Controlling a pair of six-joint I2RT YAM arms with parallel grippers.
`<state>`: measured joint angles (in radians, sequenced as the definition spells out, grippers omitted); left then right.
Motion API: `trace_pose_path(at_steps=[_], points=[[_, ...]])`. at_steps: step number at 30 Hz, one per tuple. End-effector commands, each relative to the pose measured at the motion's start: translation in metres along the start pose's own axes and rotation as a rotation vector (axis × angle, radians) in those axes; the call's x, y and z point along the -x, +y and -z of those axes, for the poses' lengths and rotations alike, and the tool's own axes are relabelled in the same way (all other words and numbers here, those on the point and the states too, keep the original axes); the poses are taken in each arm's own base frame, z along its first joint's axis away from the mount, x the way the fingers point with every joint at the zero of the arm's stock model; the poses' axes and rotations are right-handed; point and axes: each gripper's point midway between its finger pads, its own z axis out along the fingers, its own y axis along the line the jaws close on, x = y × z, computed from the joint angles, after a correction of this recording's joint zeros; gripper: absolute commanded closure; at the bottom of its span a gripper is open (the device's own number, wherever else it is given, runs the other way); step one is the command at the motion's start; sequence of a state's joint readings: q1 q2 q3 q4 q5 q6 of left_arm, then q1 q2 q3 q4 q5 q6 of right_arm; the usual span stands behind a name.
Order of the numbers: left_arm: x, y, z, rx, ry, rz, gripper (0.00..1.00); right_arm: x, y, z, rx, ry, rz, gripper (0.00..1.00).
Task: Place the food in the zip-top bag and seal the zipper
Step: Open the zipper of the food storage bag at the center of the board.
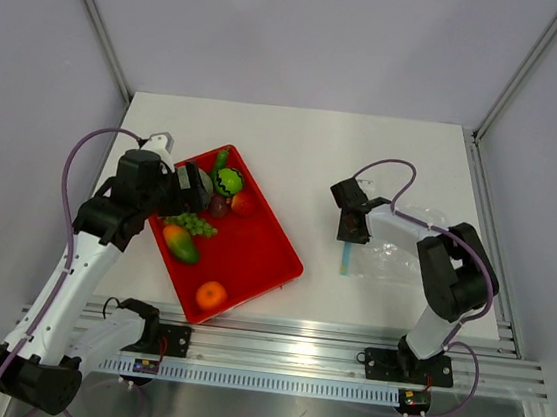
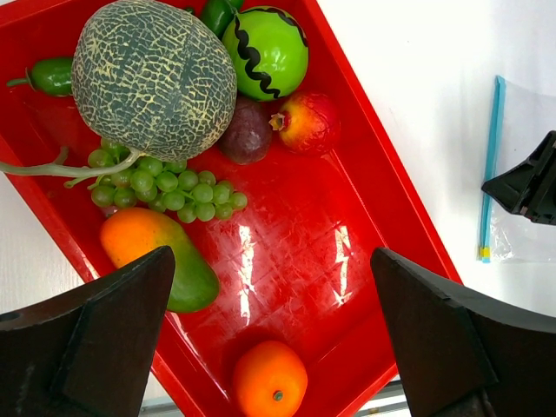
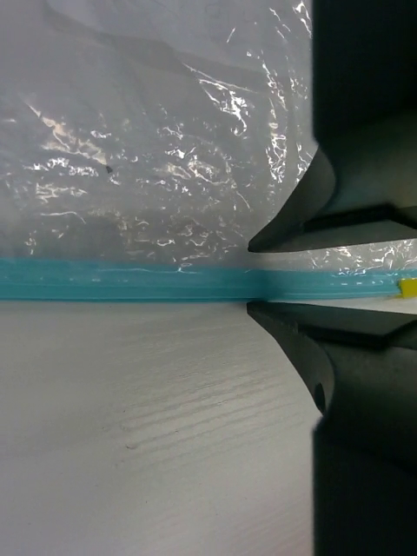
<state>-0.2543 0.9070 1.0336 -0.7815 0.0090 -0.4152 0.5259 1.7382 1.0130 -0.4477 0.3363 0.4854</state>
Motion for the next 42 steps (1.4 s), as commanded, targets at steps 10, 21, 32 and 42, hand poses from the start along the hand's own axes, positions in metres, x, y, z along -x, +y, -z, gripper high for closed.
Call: trace_pose_path(at_steps=[10,21,32,42], points=[[0.003,-0.010,0.004,-0.049,-0.005,-0.008,0.01,0.022,0.006,0.021,0.060,-0.056,-0.040,1.00],[0.021,-0.065,0.013,-0.276,0.040,0.018,0.01,0.032,0.032,0.098,0.354,-0.104,-0.105,1.00],[-0.003,-0.153,-0.007,-0.598,0.174,0.130,0.03,0.030,0.075,0.175,0.745,-0.136,-0.077,1.00],[-0.034,-0.185,-0.051,-0.603,0.281,0.150,0.16,0.029,0.081,0.203,0.817,-0.168,-0.073,1.00]])
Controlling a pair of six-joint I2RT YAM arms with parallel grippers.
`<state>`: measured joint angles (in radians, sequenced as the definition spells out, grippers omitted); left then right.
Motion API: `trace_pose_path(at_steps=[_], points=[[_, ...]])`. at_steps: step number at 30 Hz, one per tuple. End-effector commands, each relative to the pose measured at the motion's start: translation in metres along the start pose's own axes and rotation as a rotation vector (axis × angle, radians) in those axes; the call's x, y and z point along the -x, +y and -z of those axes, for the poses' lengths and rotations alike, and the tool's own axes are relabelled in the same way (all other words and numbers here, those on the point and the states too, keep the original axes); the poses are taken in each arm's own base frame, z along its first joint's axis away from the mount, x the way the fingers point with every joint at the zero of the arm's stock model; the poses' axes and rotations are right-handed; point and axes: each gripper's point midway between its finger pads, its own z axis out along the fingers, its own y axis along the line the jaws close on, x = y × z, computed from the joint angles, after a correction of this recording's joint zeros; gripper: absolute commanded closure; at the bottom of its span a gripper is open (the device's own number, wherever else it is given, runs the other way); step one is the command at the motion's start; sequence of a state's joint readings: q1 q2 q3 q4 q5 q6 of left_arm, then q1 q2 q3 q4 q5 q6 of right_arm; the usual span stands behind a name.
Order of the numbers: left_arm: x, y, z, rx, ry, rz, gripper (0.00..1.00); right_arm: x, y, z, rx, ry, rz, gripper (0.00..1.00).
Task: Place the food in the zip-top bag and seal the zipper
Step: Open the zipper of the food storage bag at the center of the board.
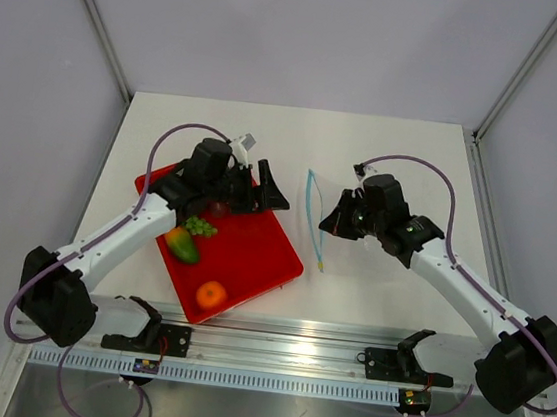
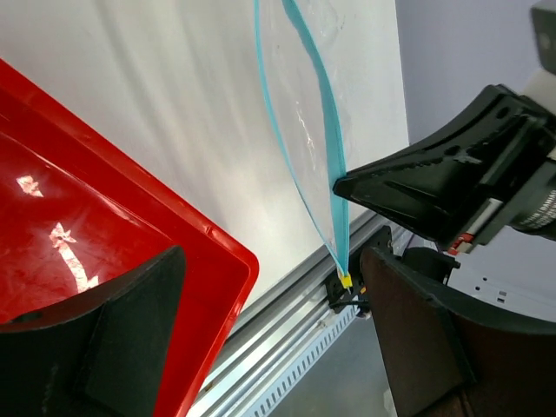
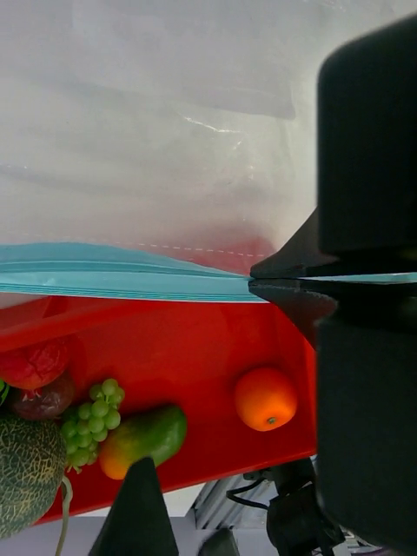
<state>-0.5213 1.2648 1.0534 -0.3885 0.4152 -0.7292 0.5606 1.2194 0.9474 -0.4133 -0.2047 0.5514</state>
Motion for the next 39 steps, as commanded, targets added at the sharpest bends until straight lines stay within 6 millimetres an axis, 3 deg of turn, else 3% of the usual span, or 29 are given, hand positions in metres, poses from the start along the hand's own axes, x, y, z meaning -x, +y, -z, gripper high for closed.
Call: trace_pose_path(at_steps=[1,8,15,19,25,26,29,34,39], points=[[0.007,-0.017,-0.016,-0.068,-0.018,-0.002,0.16,0.011,0.024,0.015,0.092,-0.052,0.006,1.00],[-0.009,-0.019,-0.048,-0.059,0.046,0.015,0.18,0.013,0.033,0.026,0.125,-0.066,0.002,1.00],[-0.014,-0.024,-0.067,-0.054,0.066,0.010,0.20,0.013,0.034,0.033,0.119,-0.066,0.007,1.00],[-0.016,-0.018,-0.081,-0.028,0.081,0.011,0.28,0.012,0.034,0.034,0.115,-0.059,0.004,1.00],[-0.019,-0.010,-0.083,-0.003,0.091,-0.036,0.58,0.005,0.027,0.036,0.068,-0.034,-0.026,1.00],[-0.022,-0.008,-0.082,0.003,0.097,-0.039,0.74,0.005,0.023,0.039,0.042,-0.033,-0.029,1.00],[-0.024,-0.006,-0.077,0.012,0.102,-0.051,1.00,0.004,0.016,0.043,-0.005,-0.026,-0.024,1.00],[-0.021,-0.011,-0.070,0.022,0.108,-0.069,1.00,0.007,0.009,0.054,-0.087,-0.012,-0.015,1.00],[-0.023,0.010,-0.065,0.133,0.133,-0.125,1.00,0.018,0.009,0.072,-0.157,-0.057,-0.005,1.00]])
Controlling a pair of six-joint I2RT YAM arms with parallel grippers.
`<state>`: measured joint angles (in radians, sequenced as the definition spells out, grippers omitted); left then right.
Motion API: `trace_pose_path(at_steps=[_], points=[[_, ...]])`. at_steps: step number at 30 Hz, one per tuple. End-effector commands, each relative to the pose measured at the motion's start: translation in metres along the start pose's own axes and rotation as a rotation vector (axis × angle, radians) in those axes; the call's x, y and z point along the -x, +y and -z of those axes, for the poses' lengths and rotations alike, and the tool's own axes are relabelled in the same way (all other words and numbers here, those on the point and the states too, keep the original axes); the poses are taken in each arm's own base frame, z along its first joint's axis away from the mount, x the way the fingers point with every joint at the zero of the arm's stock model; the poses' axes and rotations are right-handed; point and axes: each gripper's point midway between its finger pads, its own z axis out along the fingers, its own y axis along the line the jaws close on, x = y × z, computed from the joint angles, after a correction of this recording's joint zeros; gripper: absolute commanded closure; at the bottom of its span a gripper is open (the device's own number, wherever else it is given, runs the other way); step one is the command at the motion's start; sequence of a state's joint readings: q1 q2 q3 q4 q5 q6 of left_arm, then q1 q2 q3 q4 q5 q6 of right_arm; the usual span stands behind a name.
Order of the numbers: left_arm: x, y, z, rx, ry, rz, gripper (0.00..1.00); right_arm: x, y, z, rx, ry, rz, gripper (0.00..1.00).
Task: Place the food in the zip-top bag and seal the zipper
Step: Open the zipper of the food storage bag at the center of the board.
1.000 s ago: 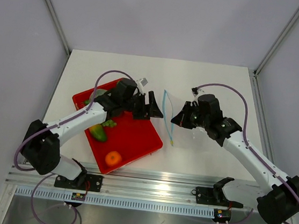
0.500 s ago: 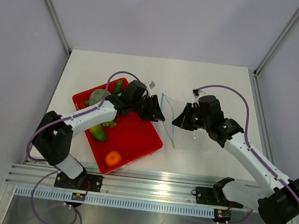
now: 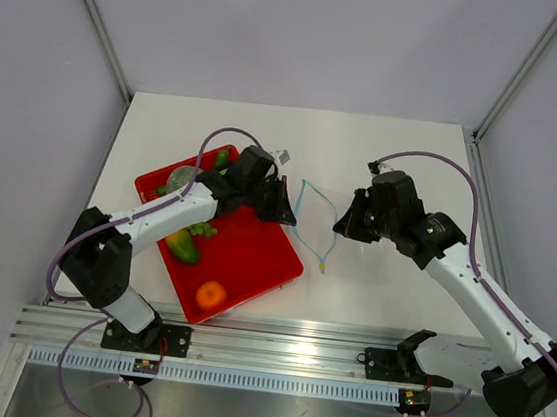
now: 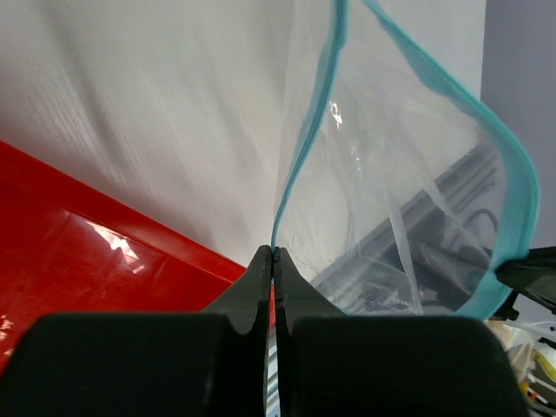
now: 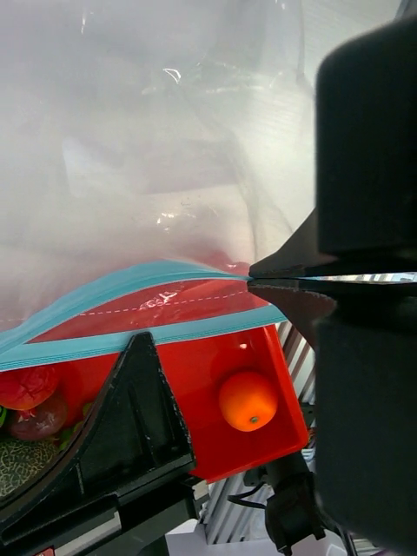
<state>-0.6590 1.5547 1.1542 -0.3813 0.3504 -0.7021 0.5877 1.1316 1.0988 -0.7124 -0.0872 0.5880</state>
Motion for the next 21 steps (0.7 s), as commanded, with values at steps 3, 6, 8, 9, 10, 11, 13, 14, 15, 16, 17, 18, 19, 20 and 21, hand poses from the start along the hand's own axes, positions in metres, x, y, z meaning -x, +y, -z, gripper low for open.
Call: trace_pose_path(at_steps=[3,6,8,9,10,11,13,14,15,16,17,18,19,20,21], points=[[0.013,0.006,0.012,0.082,-0.041,-0.084,1.00,0.019,0.008,0.029,-0.031,-0.090,0.021,1.00],[0.012,0.011,0.009,0.101,-0.039,-0.082,1.00,0.020,0.018,0.031,0.007,-0.097,0.020,1.00],[0.013,0.012,0.009,0.108,-0.041,-0.083,1.00,0.016,0.018,0.024,0.002,-0.080,0.017,1.00],[0.013,0.009,0.010,0.099,-0.041,-0.087,1.00,0.012,0.017,0.019,-0.012,-0.066,0.011,1.00],[0.014,0.008,0.012,0.097,-0.045,-0.090,1.00,0.010,0.009,0.015,-0.052,-0.063,0.006,1.00],[0.015,0.007,0.015,0.098,-0.048,-0.095,1.00,0.010,0.005,0.013,-0.077,-0.067,-0.014,1.00],[0.019,0.002,0.023,0.094,-0.065,-0.117,1.00,0.006,-0.012,0.007,-0.161,-0.067,-0.029,1.00],[0.019,0.002,0.027,0.096,-0.066,-0.125,1.00,0.006,-0.015,0.006,-0.180,-0.067,-0.034,1.00],[0.022,-0.003,0.031,0.086,-0.076,-0.143,1.00,0.005,-0.019,0.003,-0.203,-0.059,-0.034,0.99],[0.023,-0.007,0.036,0.074,-0.083,-0.153,1.00,0.006,-0.022,0.003,-0.228,-0.061,-0.034,0.98],[0.022,-0.009,0.040,0.071,-0.080,-0.165,1.00,0.007,-0.023,0.003,-0.238,-0.061,-0.029,0.96],[0.024,-0.014,0.044,0.060,-0.088,-0.175,1.00,0.007,-0.023,-0.001,-0.255,-0.054,-0.020,0.94],[0.025,-0.019,0.048,0.044,-0.092,-0.186,1.00,0.008,-0.022,-0.002,-0.257,-0.051,-0.015,0.89],[0.024,-0.022,0.051,0.038,-0.090,-0.199,1.00,0.007,-0.019,-0.004,-0.254,-0.047,-0.002,0.86],[0.026,-0.024,0.053,0.035,-0.095,-0.206,1.00,0.009,-0.015,-0.007,-0.251,-0.044,0.005,0.82]])
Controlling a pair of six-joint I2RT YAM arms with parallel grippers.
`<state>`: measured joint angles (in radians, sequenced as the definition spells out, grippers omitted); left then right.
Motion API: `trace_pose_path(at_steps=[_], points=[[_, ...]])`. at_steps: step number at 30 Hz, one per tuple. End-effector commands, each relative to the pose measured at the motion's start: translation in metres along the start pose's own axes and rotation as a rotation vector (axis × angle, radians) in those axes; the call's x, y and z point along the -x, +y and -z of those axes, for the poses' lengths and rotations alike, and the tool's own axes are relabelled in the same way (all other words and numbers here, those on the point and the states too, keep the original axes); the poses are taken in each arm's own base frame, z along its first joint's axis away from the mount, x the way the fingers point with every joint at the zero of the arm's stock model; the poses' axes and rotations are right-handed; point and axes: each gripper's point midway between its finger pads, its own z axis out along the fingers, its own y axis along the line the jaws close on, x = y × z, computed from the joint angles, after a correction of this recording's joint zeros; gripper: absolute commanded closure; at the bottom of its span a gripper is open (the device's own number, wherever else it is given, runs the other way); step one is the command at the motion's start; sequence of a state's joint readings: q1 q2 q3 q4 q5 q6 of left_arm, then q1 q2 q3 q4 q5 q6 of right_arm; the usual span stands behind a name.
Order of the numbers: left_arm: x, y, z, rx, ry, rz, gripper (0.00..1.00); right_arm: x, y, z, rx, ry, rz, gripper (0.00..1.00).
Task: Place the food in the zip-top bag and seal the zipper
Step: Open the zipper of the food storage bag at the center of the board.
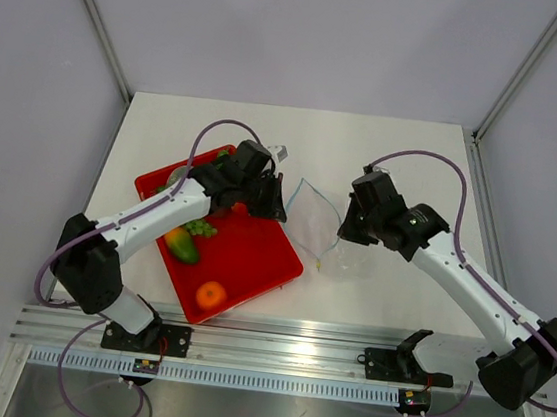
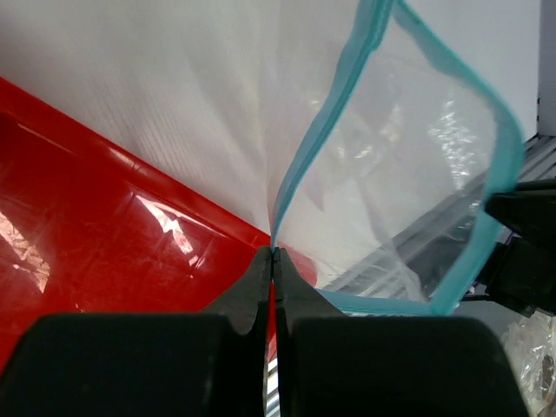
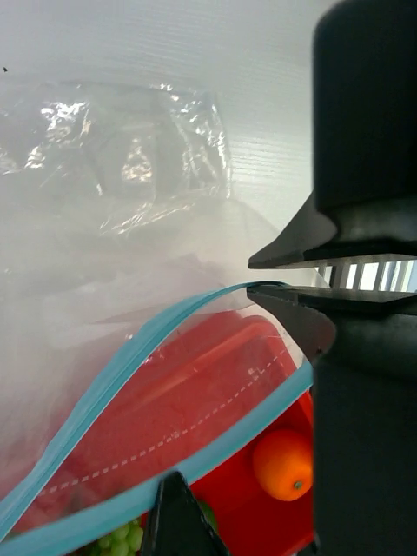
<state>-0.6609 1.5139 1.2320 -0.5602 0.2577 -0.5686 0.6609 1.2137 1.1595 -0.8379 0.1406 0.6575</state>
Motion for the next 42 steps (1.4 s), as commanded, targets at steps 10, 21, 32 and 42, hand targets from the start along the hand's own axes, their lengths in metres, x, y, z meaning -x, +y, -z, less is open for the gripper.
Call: trace_pose_path(at_steps=[10,21,32,42], points=[[0.017,-0.036,0.035,-0.102,-0.073,-0.105,1.00,0.022,0.034,-0.014,0.006,-0.042,0.050,0.56],[0.012,-0.036,0.037,-0.115,-0.058,-0.135,1.00,0.030,0.052,-0.021,0.040,-0.024,0.079,0.56],[0.004,-0.036,0.038,-0.134,-0.030,-0.175,1.00,0.028,0.056,-0.025,0.048,0.004,0.115,0.54],[-0.002,-0.039,0.041,-0.157,-0.008,-0.181,1.00,0.021,0.052,-0.037,0.026,0.029,0.129,0.95]])
